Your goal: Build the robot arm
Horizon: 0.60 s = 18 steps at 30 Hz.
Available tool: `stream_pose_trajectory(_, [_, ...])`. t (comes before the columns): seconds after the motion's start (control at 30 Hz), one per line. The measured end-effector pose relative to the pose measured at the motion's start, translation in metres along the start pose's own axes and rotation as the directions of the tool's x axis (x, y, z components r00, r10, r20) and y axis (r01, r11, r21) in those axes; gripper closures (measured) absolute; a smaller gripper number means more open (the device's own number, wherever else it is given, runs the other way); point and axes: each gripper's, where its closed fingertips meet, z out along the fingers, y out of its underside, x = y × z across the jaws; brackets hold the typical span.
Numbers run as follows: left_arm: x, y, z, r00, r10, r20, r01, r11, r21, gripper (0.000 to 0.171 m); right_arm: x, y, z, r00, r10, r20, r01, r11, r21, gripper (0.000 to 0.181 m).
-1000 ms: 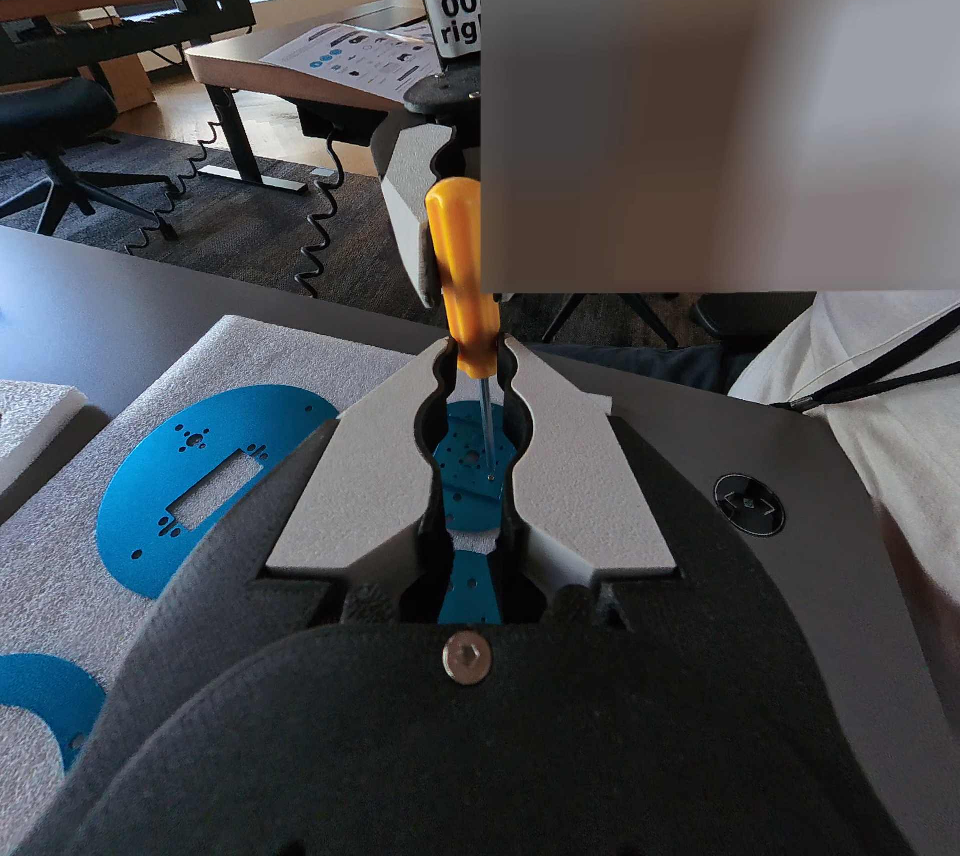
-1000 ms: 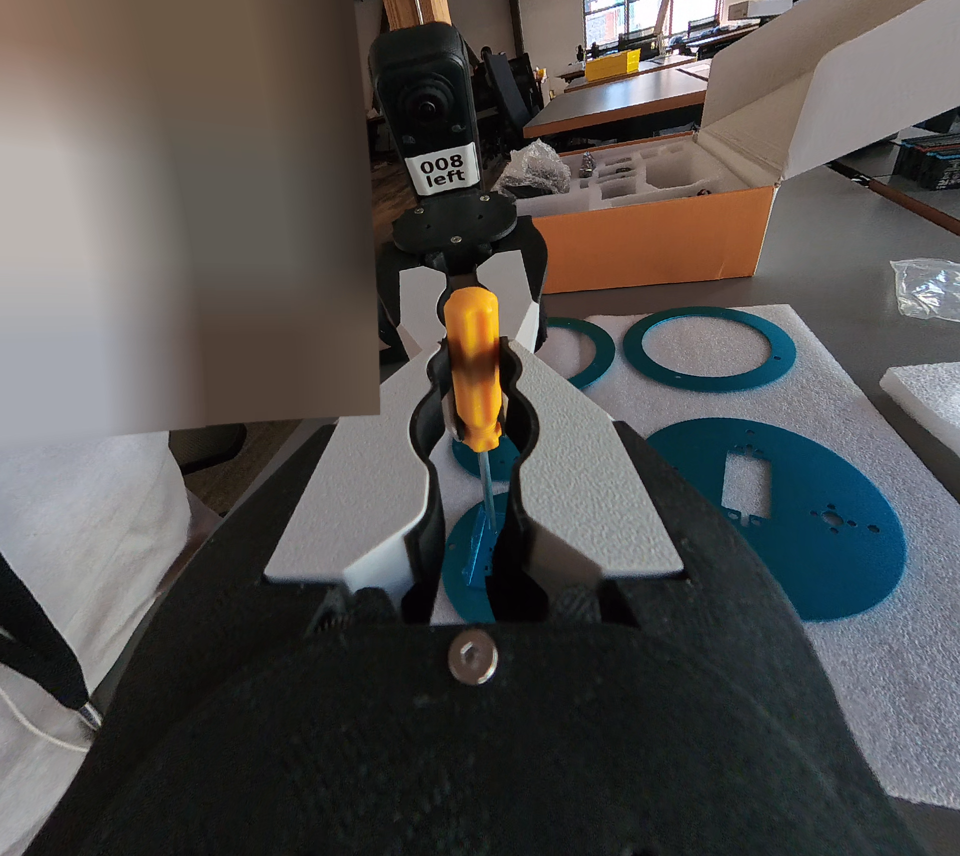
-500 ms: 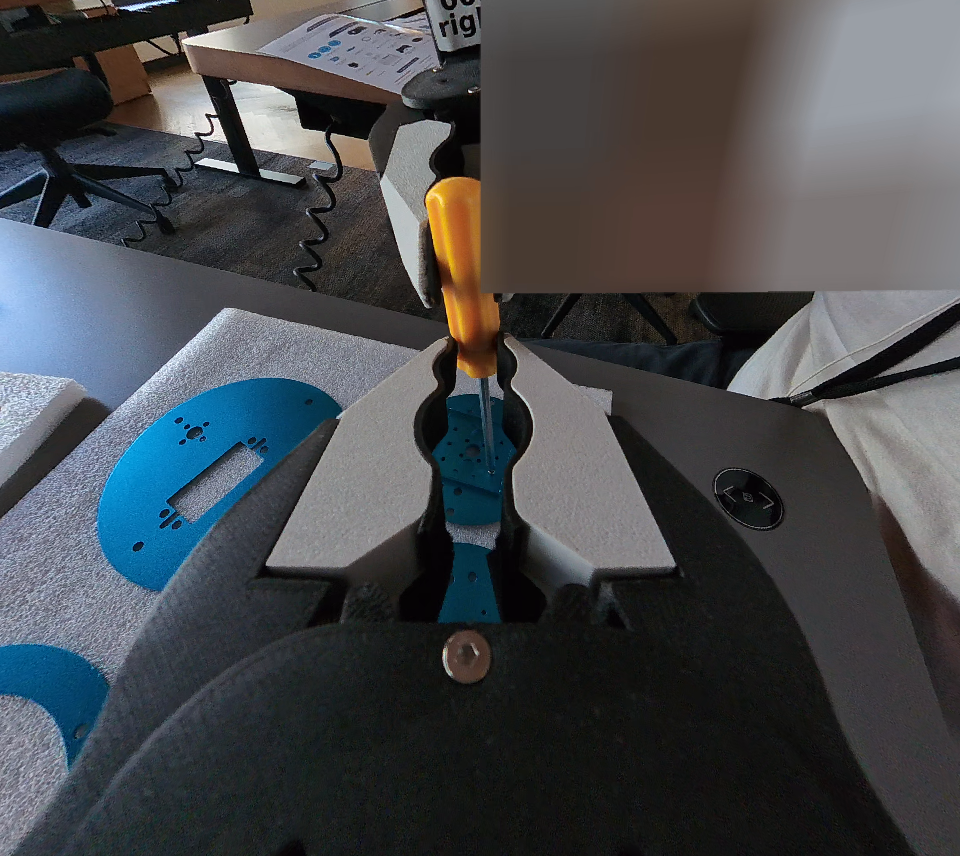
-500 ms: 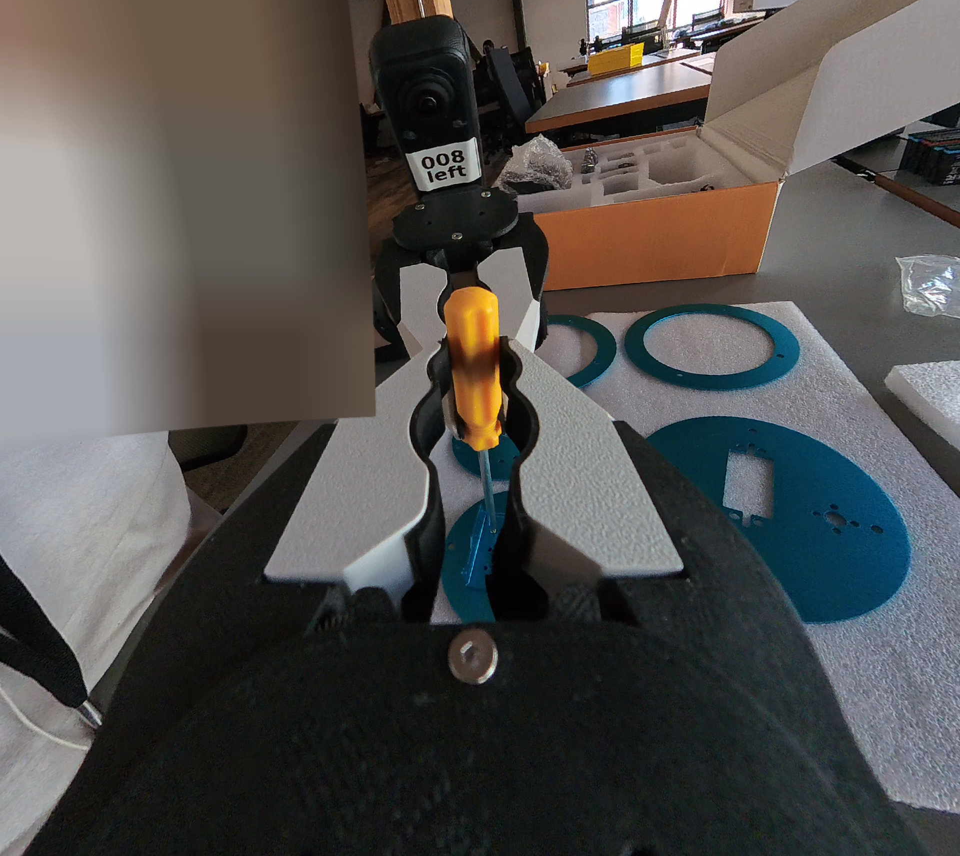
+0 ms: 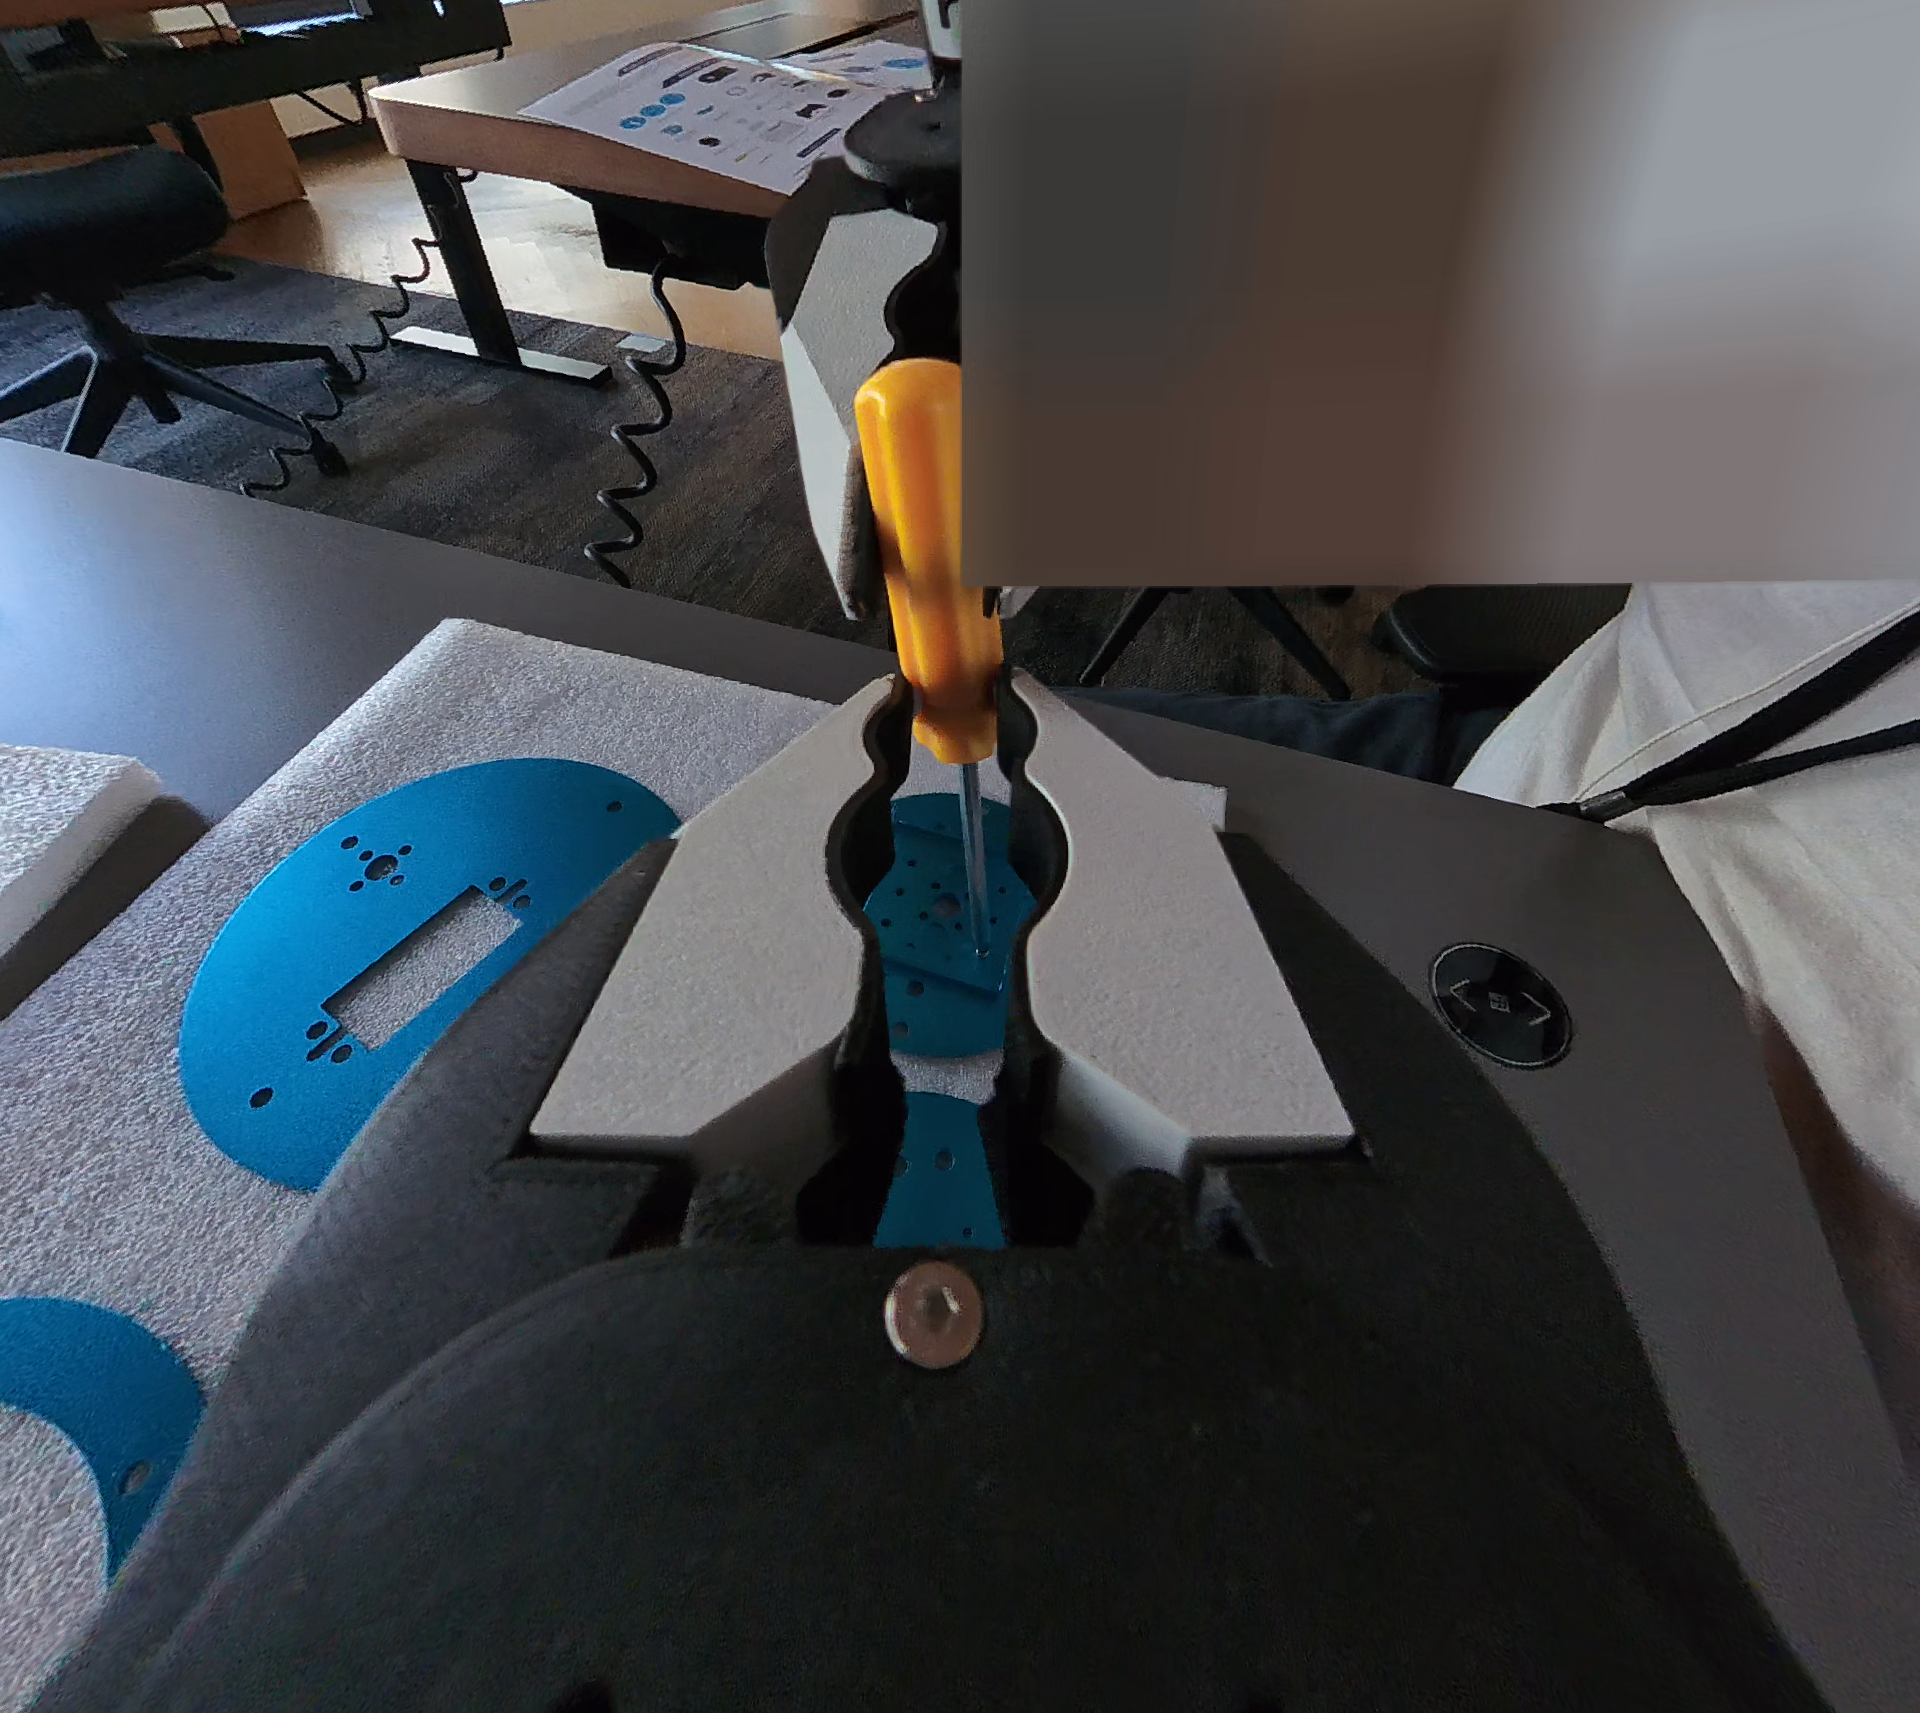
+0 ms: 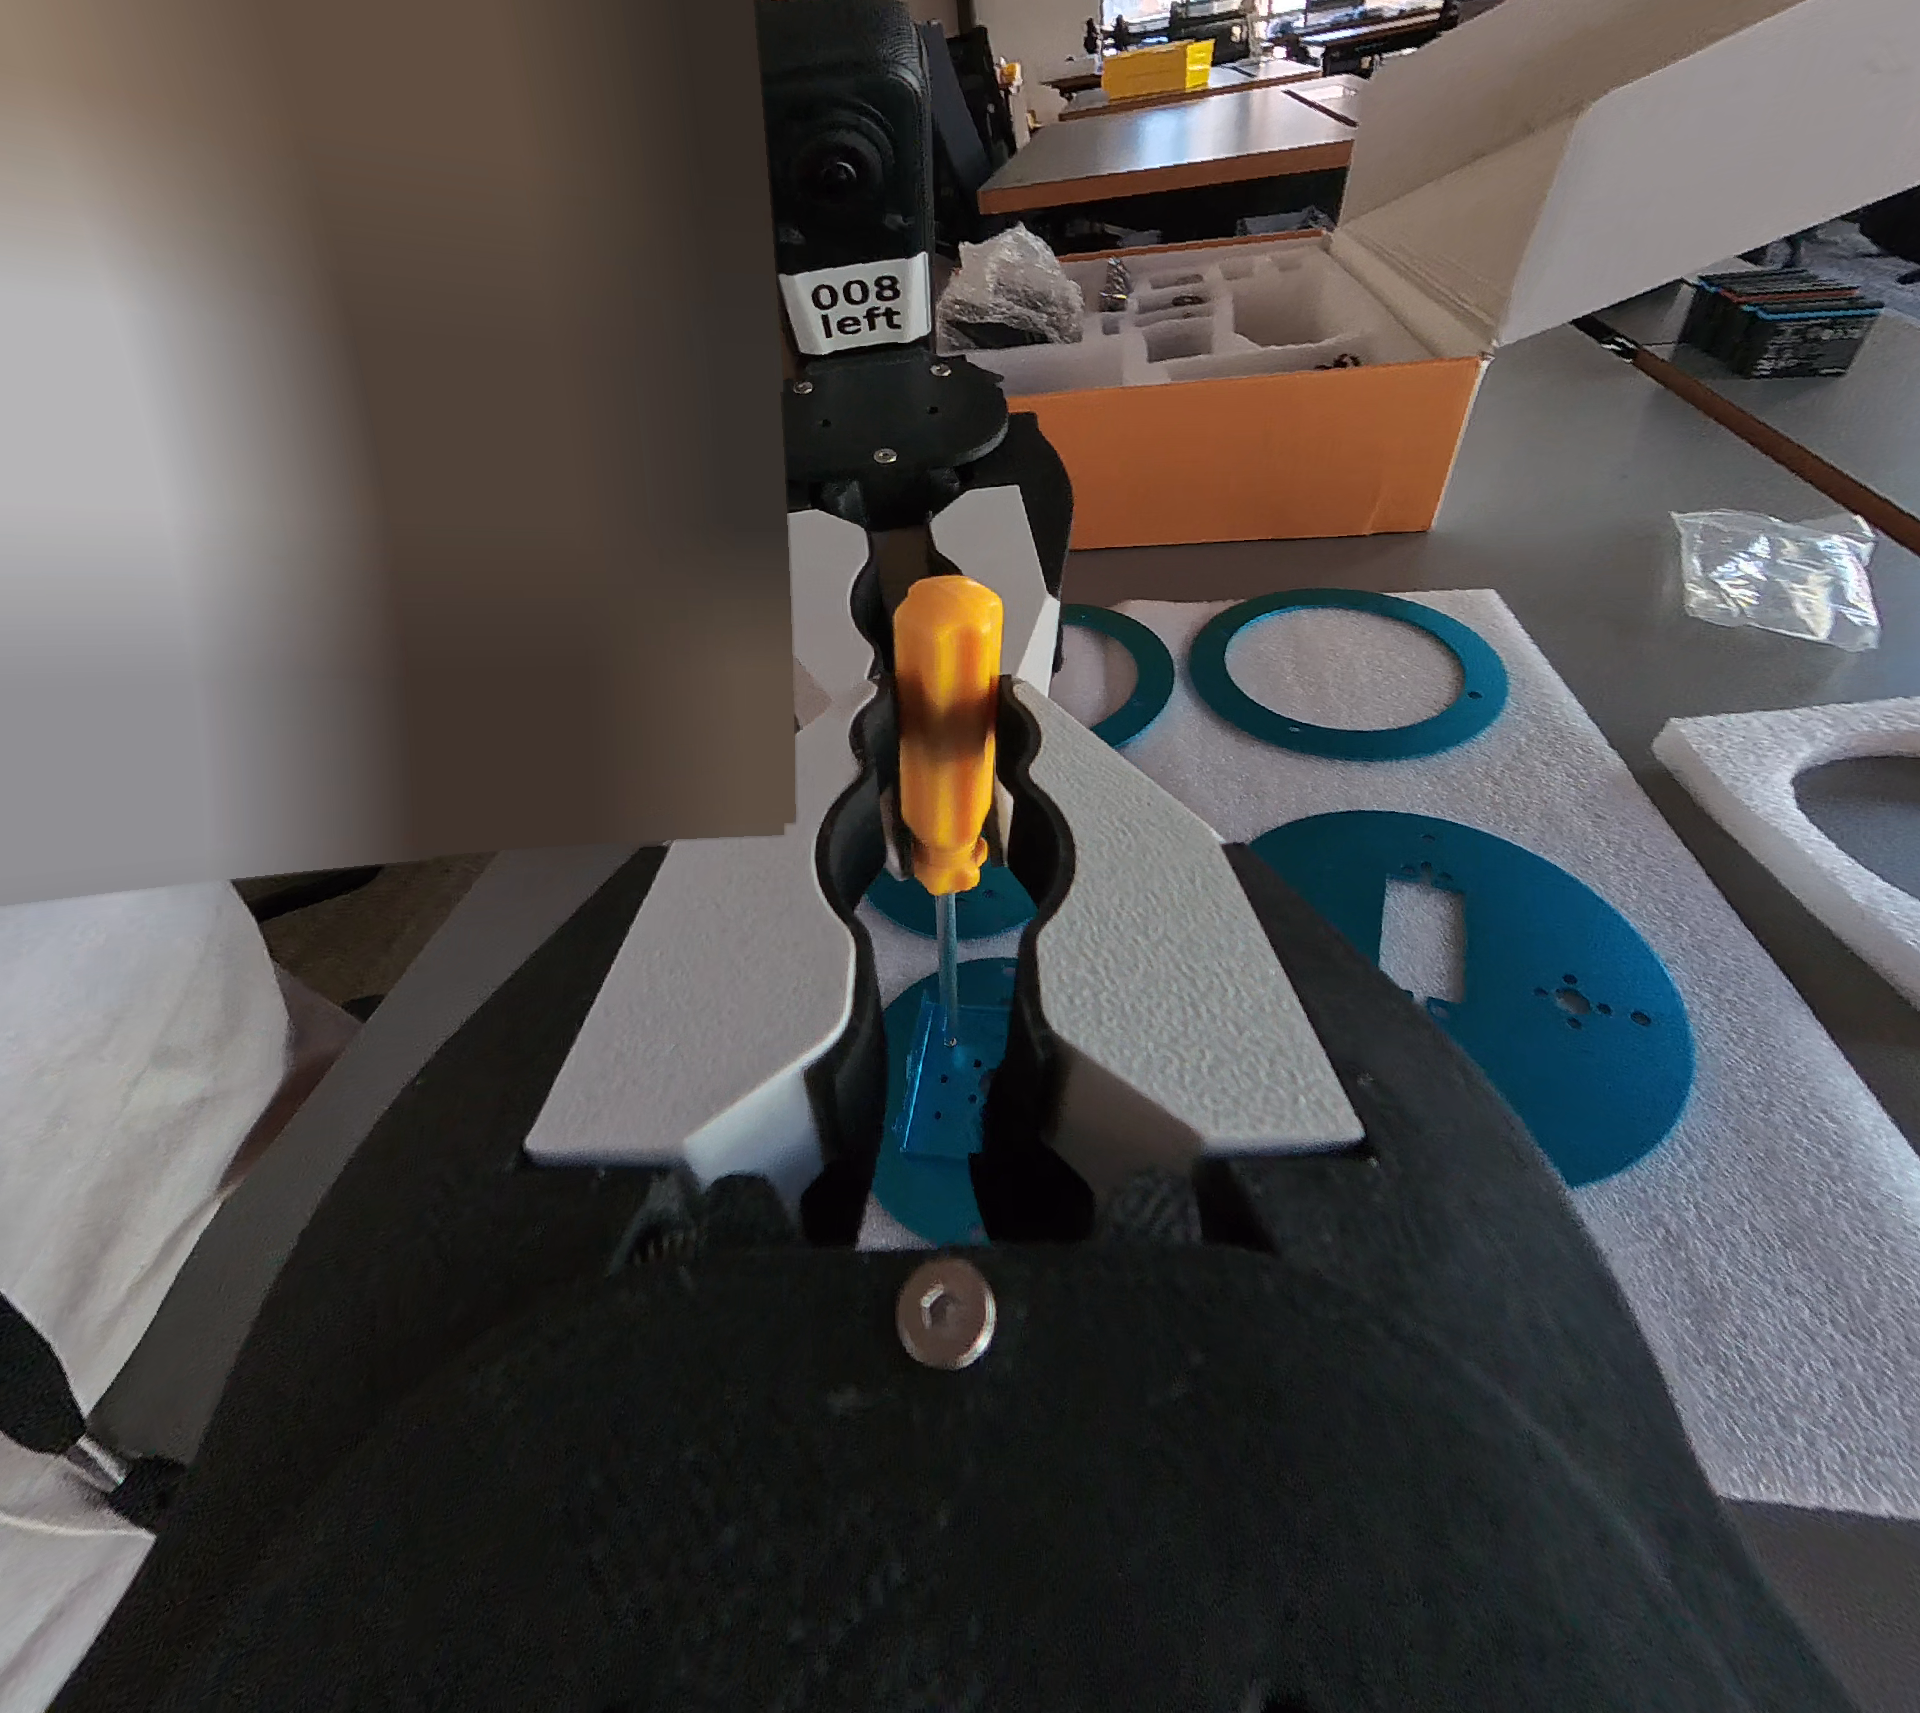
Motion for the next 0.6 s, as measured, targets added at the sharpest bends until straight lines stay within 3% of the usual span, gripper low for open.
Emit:
stream_pose_trajectory(0.13, [0.001, 0.001, 0.001, 1.000, 0.013, -0.009, -0.013, 1.000, 0.002, 0.158, -0.003, -0.001, -0.004, 0.998, -0.053, 0.016, 0.053, 0.997, -0.056, 0.164])
stream_pose_trajectory(0.23, [0.003, 0.001, 0.001, 0.999, 0.028, -0.015, -0.028, 1.000, 0.000, 0.158, -0.013, -0.027, -0.010, 0.990, -0.071, 0.123, 0.072, 0.997, -0.010, 0.153])
stream_pose_trajectory(0.37, [0.005, 0.001, 0.001, 0.999, 0.037, -0.026, -0.037, 0.999, 0.002, 0.158, -0.017, -0.016, -0.006, 0.970, -0.084, 0.229, 0.128, 0.974, -0.189, 0.157])
stream_pose_trajectory(0.4, [0.006, 0.001, 0.001, 0.999, 0.042, -0.027, -0.042, 0.999, 0.001, 0.158, -0.016, -0.014, -0.004, 0.970, -0.094, 0.225, 0.143, 0.967, -0.210, 0.164])
stream_pose_trajectory(0.53, [0.005, 0.001, -0.001, 0.999, 0.028, -0.030, -0.027, 1.000, 0.006, 0.157, -0.014, -0.015, -0.001, 0.977, -0.075, 0.201, 0.123, 0.964, -0.237, 0.164])
stream_pose_trajectory(0.6, [0.004, 0.000, -0.002, 1.000, 0.012, -0.027, -0.011, 1.000, 0.005, 0.148, -0.011, -0.015, 0.000, 0.986, -0.073, 0.152, 0.111, 0.960, -0.258, 0.164])
